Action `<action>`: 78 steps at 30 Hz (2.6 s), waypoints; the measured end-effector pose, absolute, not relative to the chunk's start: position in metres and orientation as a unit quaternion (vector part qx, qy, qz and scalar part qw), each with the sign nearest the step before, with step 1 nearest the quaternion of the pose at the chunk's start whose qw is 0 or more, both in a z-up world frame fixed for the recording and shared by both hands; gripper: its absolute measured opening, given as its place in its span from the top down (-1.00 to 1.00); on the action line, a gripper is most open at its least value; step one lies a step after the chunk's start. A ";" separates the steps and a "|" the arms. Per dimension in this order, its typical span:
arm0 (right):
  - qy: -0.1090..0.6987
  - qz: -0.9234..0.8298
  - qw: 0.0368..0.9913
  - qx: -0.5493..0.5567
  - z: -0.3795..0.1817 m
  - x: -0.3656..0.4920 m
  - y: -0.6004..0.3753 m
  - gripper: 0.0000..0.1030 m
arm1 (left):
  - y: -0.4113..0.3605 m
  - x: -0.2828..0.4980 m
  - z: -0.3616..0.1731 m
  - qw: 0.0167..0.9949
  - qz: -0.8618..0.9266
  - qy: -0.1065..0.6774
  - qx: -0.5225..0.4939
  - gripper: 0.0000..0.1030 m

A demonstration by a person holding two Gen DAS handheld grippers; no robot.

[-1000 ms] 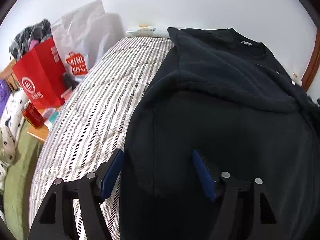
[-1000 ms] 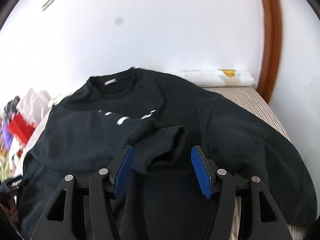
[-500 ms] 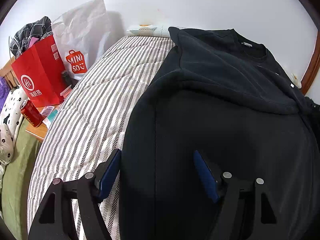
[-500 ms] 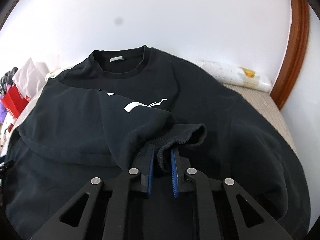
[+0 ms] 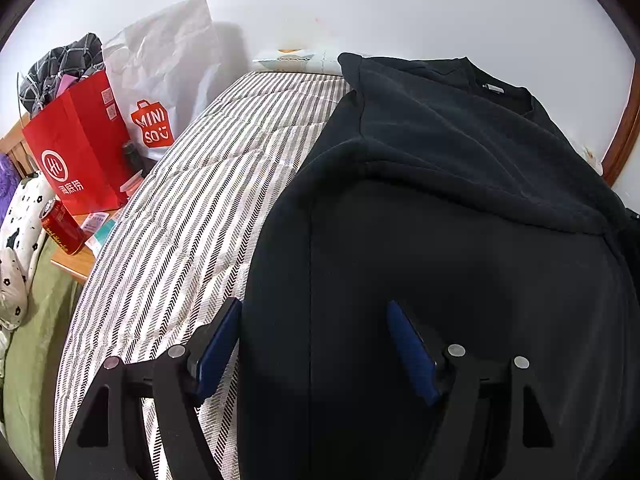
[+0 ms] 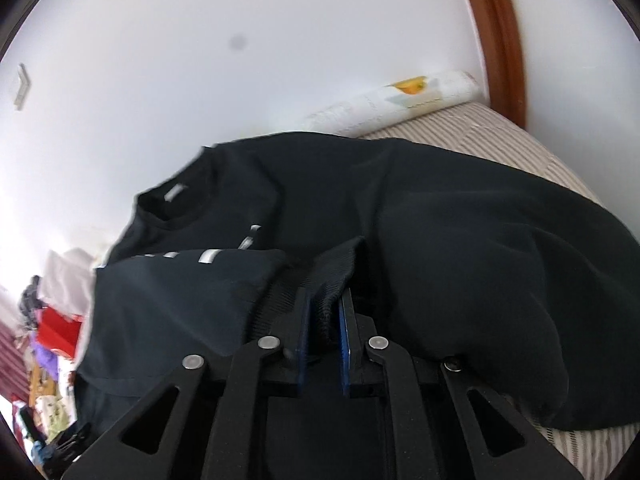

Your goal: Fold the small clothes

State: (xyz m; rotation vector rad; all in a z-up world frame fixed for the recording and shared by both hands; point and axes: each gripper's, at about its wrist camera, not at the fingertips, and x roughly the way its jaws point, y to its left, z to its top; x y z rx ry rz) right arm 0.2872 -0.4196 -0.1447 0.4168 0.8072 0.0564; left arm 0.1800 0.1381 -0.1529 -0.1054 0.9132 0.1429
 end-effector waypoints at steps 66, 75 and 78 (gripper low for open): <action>0.409 0.375 0.832 -0.005 -0.142 0.521 0.078 0.85 | 0.184 0.264 -0.138 0.907 -0.009 0.416 -0.068 0.87; 0.404 0.340 0.847 -0.055 -0.131 0.502 0.077 0.43 | 0.175 0.260 -0.136 0.898 0.013 0.435 -0.067 0.69; 0.384 0.327 0.861 -0.064 -0.114 0.485 0.048 0.10 | 0.171 0.253 -0.134 0.896 0.015 0.440 -0.061 0.56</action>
